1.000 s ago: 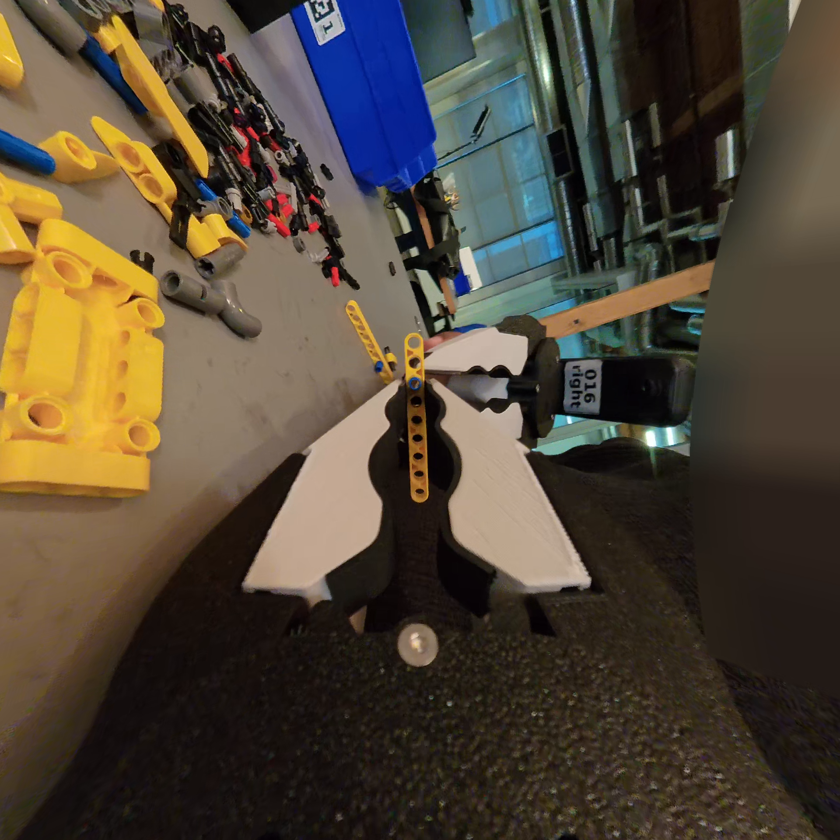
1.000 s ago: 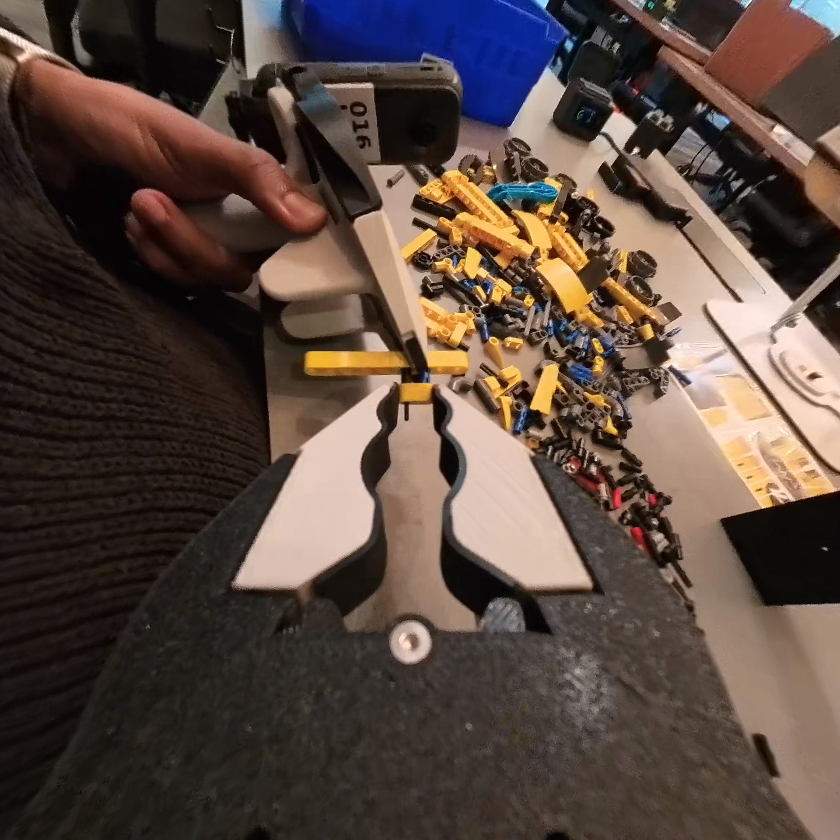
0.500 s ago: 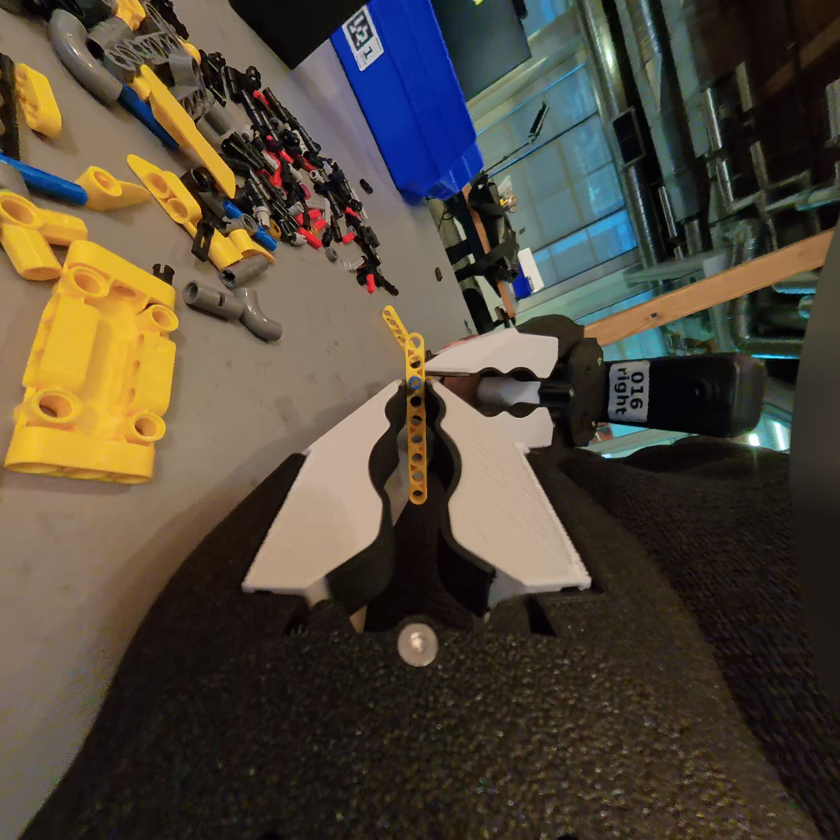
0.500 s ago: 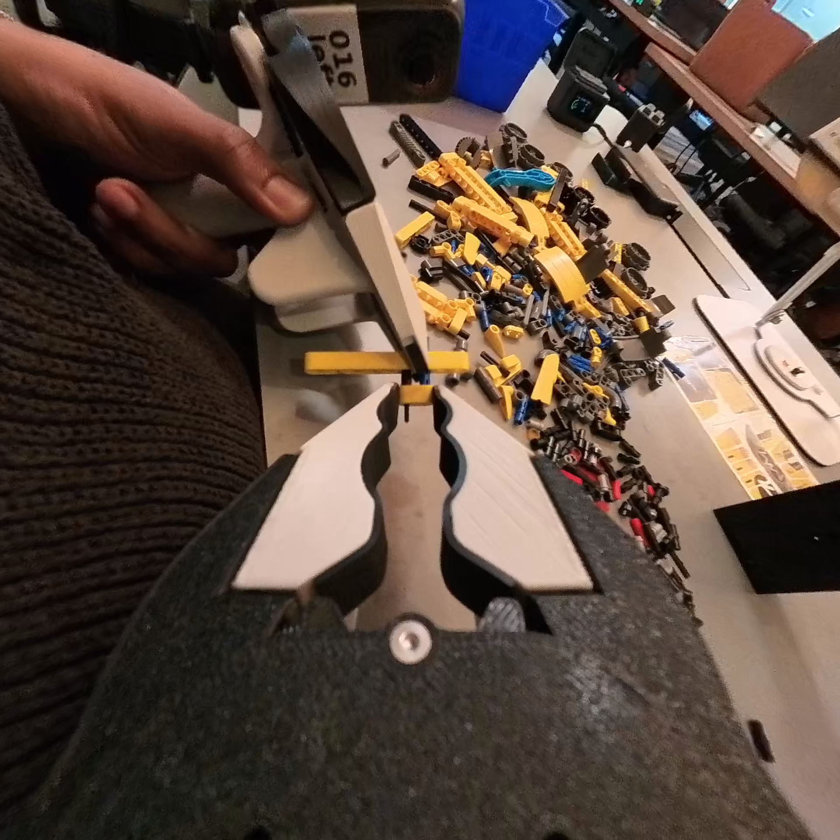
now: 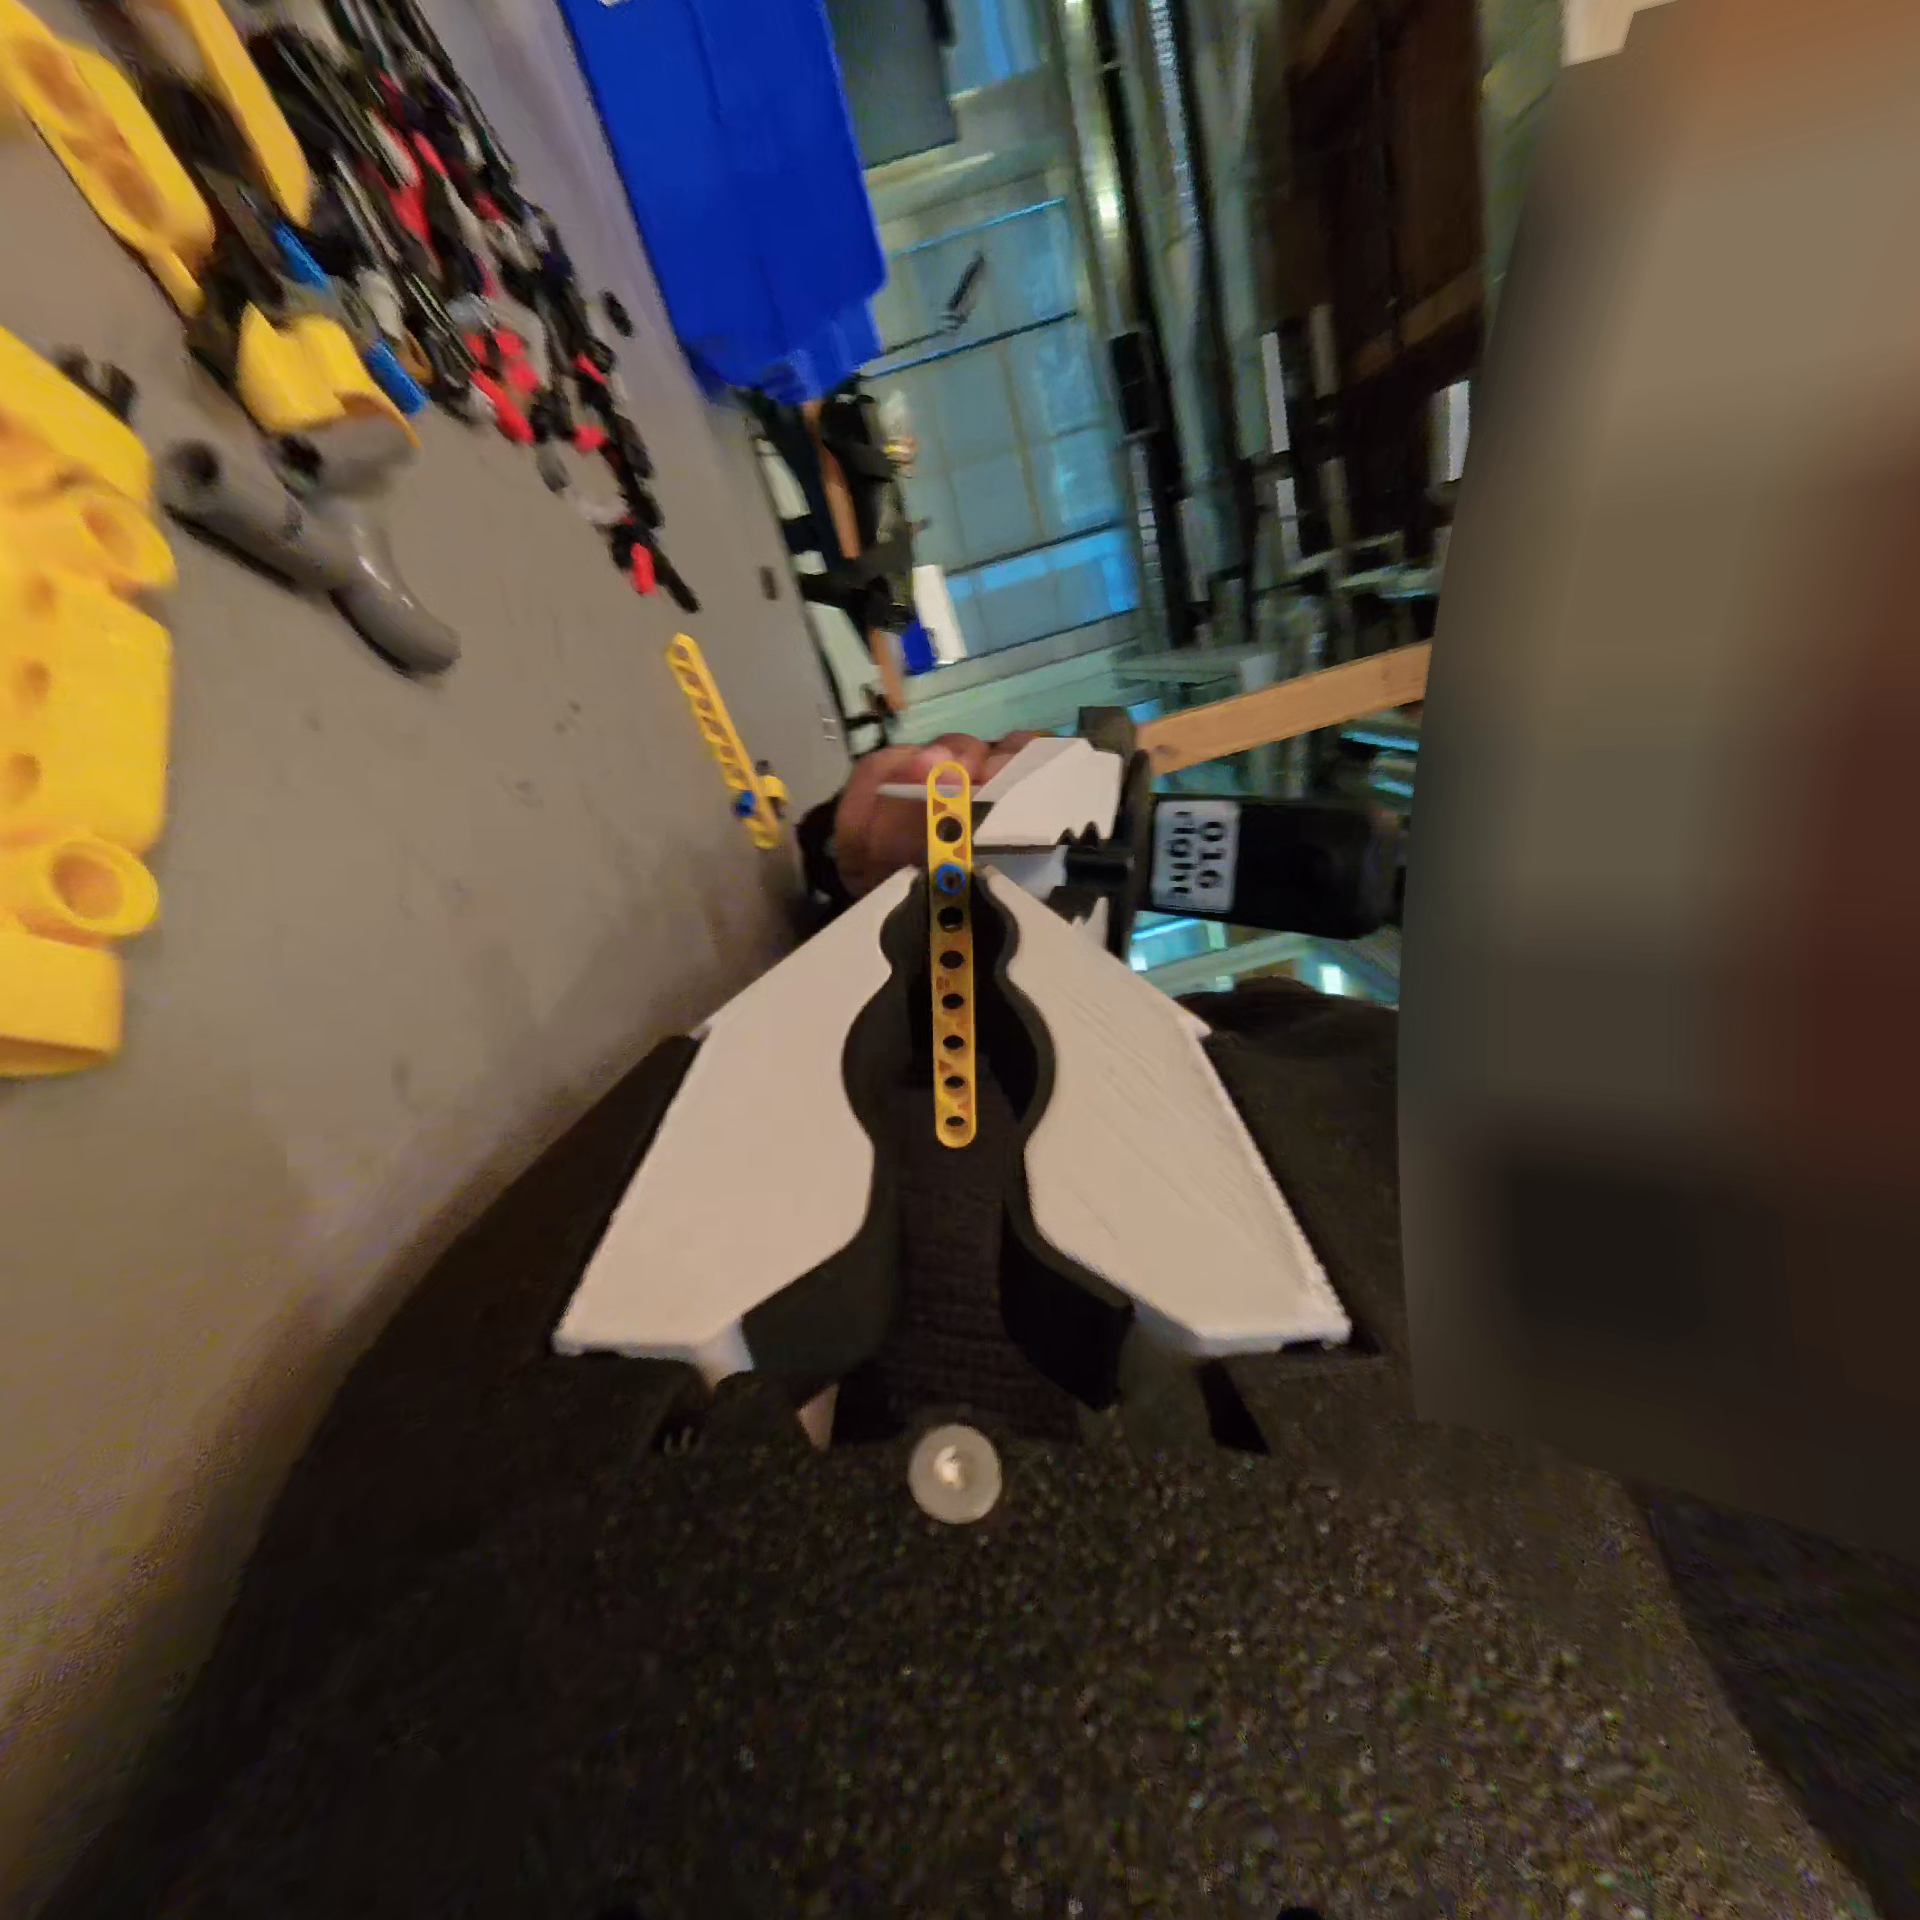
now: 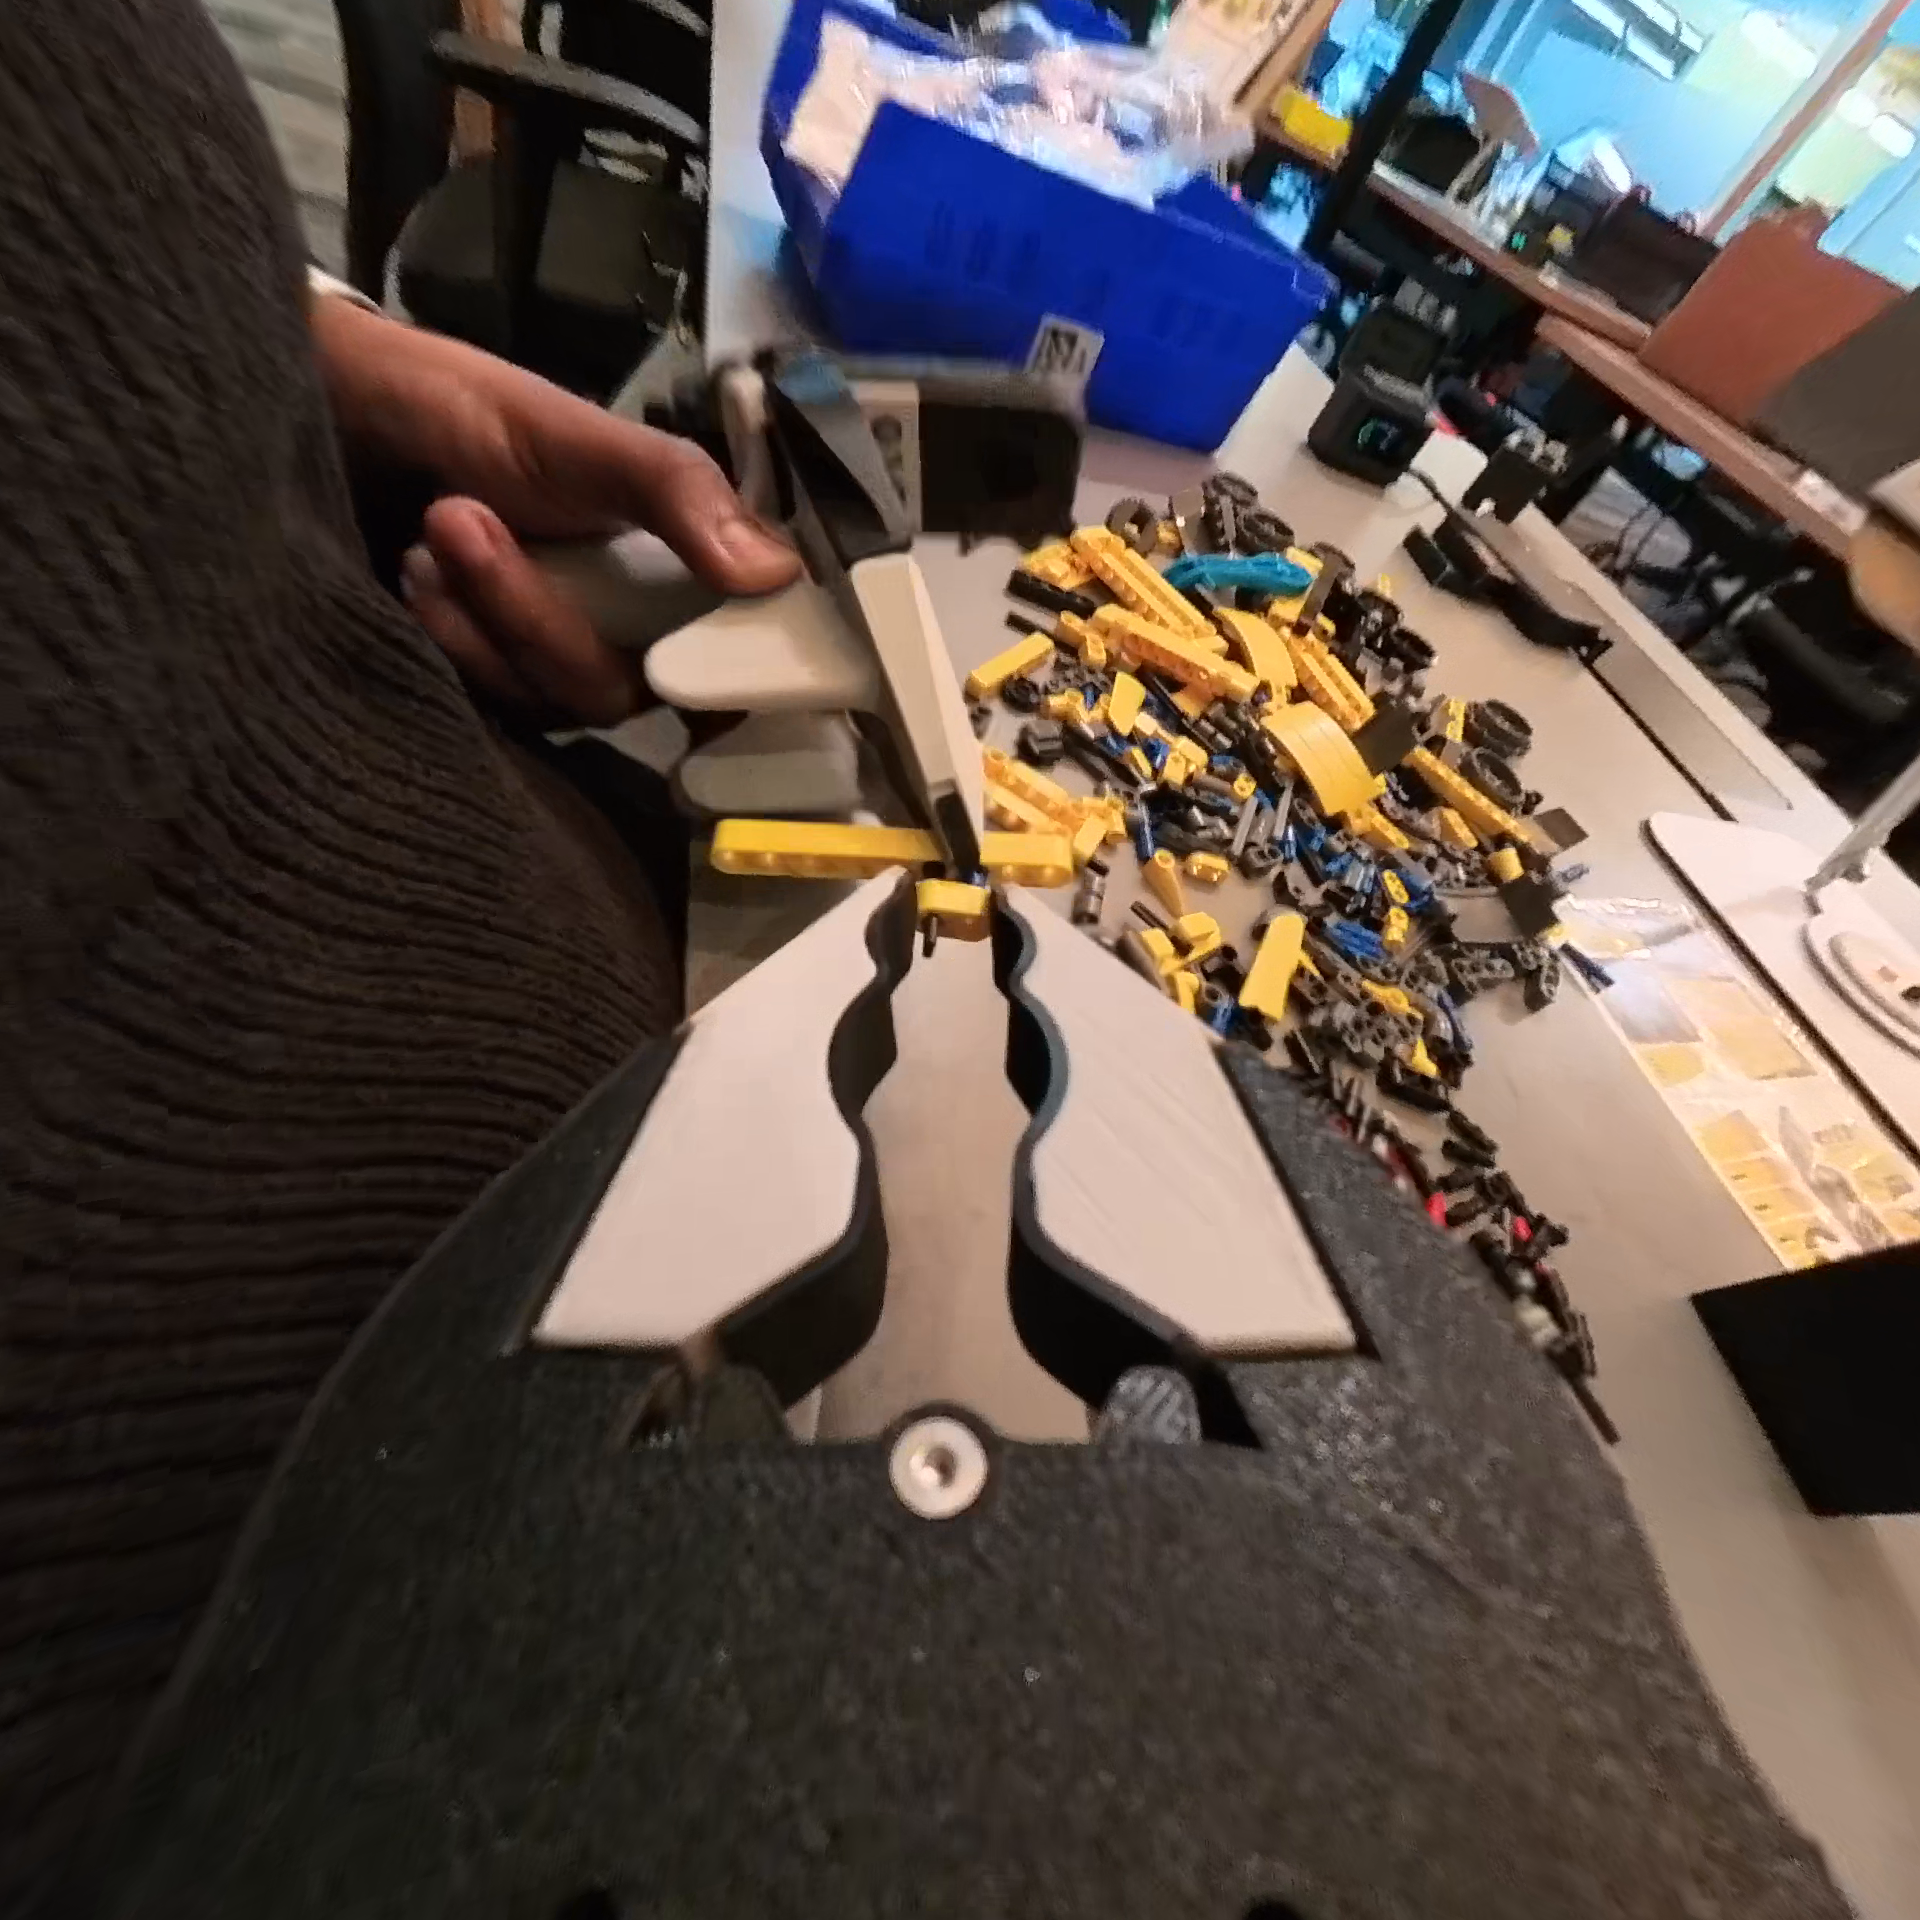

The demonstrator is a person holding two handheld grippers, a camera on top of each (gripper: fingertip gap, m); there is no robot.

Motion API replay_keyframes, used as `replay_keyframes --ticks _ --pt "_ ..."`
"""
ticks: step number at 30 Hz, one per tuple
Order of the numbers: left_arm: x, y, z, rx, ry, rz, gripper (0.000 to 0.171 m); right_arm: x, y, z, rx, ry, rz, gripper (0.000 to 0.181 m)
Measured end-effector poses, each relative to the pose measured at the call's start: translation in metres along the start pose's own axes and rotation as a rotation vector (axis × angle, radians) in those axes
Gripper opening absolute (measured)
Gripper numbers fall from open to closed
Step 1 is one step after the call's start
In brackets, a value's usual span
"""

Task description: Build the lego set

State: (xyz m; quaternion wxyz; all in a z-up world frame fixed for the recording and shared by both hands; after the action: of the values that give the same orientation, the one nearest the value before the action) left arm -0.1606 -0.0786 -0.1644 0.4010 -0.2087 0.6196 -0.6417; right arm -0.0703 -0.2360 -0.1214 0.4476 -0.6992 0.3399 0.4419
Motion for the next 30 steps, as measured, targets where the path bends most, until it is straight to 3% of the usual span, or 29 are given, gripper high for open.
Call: replay_keyframes --ticks 7,11,15,22,25,30 --pt "0.015 -0.004 0.001 0.124 0.051 -0.132 0.006 -0.007 0.013 -0.014 -0.023 -0.111 -0.053 0.014" --pt "0.022 -0.012 0.002 0.055 0.101 -0.049 0.007 -0.004 0.024 -0.02 -0.007 -0.121 0.025 0.014" --pt "0.028 -0.01 0.001 0.089 0.097 -0.12 0.006 -0.006 0.03 -0.023 0.005 -0.145 0.08 0.014" --pt "0.029 -0.023 0.0 0.043 0.092 0.03 0.007 -0.006 0.03 -0.024 -0.003 -0.215 0.218 0.013" --pt "0.032 -0.026 0.003 0.061 0.117 0.049 0.007 -0.007 0.031 -0.026 0.024 -0.264 0.188 0.0" --pt "0.03 -0.022 0.001 0.03 0.078 0.062 0.006 -0.008 0.03 -0.023 0.056 -0.204 0.176 0.0"
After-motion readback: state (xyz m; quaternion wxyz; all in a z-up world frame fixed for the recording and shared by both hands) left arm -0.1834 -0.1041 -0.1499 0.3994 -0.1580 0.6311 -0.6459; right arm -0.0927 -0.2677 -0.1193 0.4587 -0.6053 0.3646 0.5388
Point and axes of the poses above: each gripper's, where its closed fingertips meet, z out along the fingers, x out of its underside, y = z × x across the jaws, the point moved 10 cm from there along -z, back along the fingers, and after that the axes turned 7 degrees about -y, right-handed, at the moved point
